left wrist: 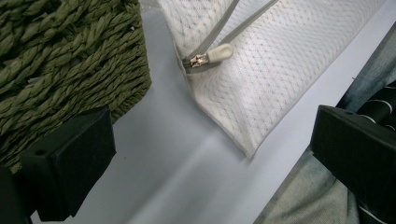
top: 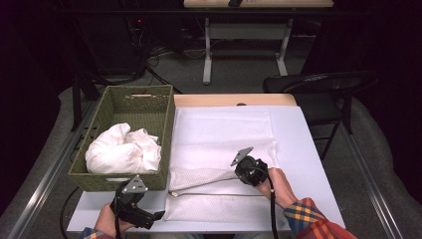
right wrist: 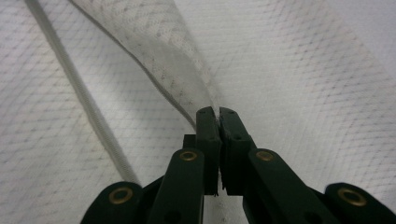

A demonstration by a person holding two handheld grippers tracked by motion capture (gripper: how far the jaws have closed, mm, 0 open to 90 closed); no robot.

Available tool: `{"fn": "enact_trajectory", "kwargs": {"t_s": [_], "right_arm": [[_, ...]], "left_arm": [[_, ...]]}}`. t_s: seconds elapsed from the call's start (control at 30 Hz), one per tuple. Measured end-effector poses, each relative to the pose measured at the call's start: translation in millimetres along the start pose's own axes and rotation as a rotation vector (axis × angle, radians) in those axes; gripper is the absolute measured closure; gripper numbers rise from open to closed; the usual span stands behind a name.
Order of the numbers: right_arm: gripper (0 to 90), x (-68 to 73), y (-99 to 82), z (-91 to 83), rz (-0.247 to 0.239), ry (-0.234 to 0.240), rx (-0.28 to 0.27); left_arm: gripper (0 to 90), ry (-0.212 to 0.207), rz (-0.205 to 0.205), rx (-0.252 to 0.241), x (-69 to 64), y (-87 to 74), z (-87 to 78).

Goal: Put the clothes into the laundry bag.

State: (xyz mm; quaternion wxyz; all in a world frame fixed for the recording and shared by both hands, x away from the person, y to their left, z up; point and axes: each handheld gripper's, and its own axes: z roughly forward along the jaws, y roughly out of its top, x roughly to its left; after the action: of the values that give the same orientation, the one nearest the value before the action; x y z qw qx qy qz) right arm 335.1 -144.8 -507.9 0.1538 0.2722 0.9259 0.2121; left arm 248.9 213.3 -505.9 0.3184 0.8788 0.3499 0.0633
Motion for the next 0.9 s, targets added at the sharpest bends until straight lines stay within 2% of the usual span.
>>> {"fn": "enact_trajectory", "kwargs": {"t_s": [0.07, 0.13, 0.17, 0.27, 0.47, 0.6, 0.67, 0.77, 0.83, 0.9], "right_arm": [[87.9, -2.8, 1.0, 2.5, 0.011, -0.016, 0.001], [86.2, -4.3, 1.4, 8.3, 0.015, -0.007, 0.025], [85.5, -4.6, 1.3, 12.1, 0.028, 0.001, 0.039], [78.9, -6.4, 1.8, 20.5, 0.02, 0.033, 0.073], [63.9, -4.3, 4.1, 27.3, -0.007, 0.104, 0.097], [59.1, -2.7, 6.7, 30.7, -0.019, 0.131, 0.103], [62.3, -2.0, 6.5, 32.8, -0.018, 0.153, 0.104], [73.6, -1.3, 6.1, 32.7, -0.021, 0.181, 0.099], [82.0, -0.5, 6.1, 32.5, -0.02, 0.182, 0.098], [85.8, -1.4, 6.0, 32.3, -0.017, 0.177, 0.1]], "left_arm": [[0.0, 0.0, 0.0, 0.0, 0.1, 0.0, 0.1], [0.0, -0.002, 0.001, 0.002, 0.0, 0.1, 0.2], [0.0, -0.001, -0.001, 0.001, -0.2, 0.0, 0.2], [0.0, -0.003, 0.0, 0.0, 0.0, -0.2, 0.0], [0.0, -0.008, 0.001, -0.001, -0.1, -0.3, 0.5], [0.0, -0.01, 0.002, -0.001, -0.2, -0.3, 0.5], [0.0, -0.01, 0.003, -0.002, -0.2, -0.4, 0.2], [0.0, -0.01, 0.002, -0.003, 0.0, -0.8, -0.2], [0.0, -0.01, 0.005, -0.001, -0.3, -0.7, -0.3], [0.0, -0.011, 0.007, 0.0, -0.3, -0.6, -0.1]]}}
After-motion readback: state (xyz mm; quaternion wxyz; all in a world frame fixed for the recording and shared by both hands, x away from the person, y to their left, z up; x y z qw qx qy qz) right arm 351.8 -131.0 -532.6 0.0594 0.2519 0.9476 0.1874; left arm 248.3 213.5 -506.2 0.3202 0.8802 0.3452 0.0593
